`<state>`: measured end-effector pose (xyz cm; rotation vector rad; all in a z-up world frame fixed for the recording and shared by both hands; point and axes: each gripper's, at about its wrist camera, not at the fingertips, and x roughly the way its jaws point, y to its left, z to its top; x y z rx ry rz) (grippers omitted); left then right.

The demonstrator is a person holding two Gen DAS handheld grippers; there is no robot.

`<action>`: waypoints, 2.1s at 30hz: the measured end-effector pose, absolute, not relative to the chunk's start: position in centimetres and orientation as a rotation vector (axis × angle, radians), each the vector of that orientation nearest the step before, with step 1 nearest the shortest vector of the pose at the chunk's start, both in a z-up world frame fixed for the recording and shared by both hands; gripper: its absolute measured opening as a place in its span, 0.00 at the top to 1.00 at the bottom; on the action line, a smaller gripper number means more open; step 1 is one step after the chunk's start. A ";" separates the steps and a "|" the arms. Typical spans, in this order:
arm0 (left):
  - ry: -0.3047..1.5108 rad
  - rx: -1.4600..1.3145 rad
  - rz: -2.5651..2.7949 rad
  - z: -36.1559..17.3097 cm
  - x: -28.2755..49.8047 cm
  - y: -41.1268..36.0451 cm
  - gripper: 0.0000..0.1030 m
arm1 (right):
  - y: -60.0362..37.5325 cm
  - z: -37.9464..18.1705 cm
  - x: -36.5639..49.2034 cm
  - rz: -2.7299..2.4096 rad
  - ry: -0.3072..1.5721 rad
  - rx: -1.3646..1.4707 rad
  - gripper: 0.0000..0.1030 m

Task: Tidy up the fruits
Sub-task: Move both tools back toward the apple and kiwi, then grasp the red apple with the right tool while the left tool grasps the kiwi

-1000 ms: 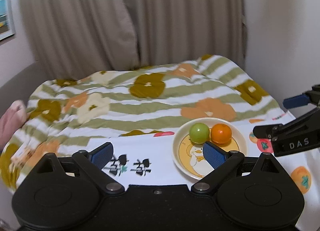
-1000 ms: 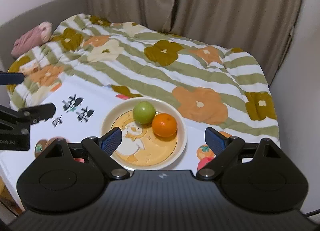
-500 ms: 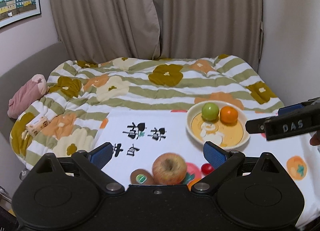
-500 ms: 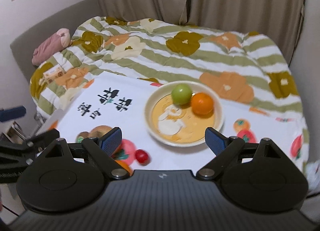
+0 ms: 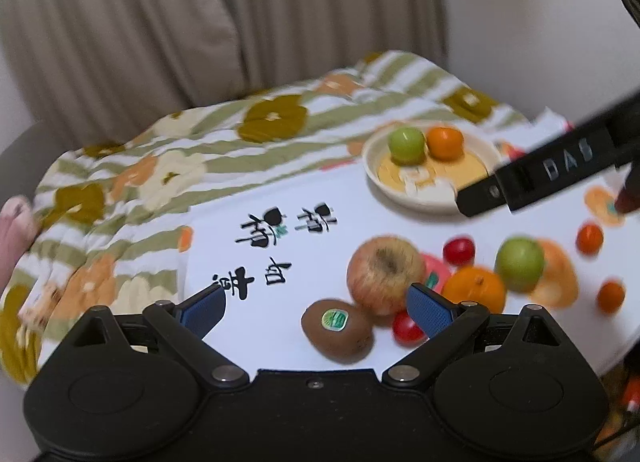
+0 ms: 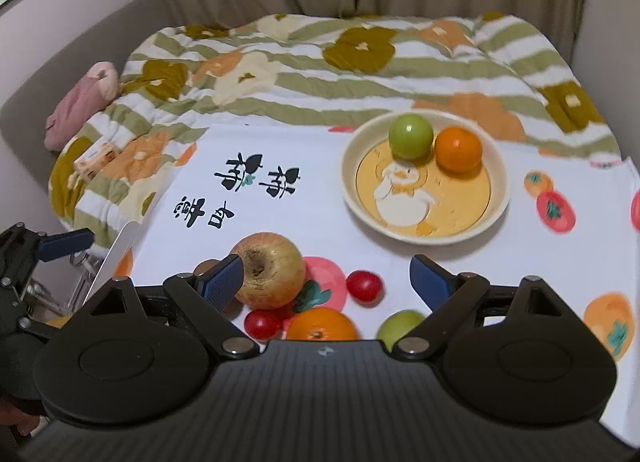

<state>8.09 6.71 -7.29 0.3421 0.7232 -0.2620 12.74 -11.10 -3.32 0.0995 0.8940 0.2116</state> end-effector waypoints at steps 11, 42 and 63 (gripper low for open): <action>0.780 0.430 -0.478 -12.3 11.5 9.0 0.04 | -7.0 -7.2 13.8 0.139 0.952 0.159 0.00; 0.889 0.403 -0.700 -16.6 15.4 9.3 0.30 | -3.3 -11.8 17.3 0.117 1.015 0.192 0.01; 0.882 0.314 -0.568 -15.8 14.6 12.3 0.31 | -2.0 -12.6 18.2 0.134 1.025 0.111 0.12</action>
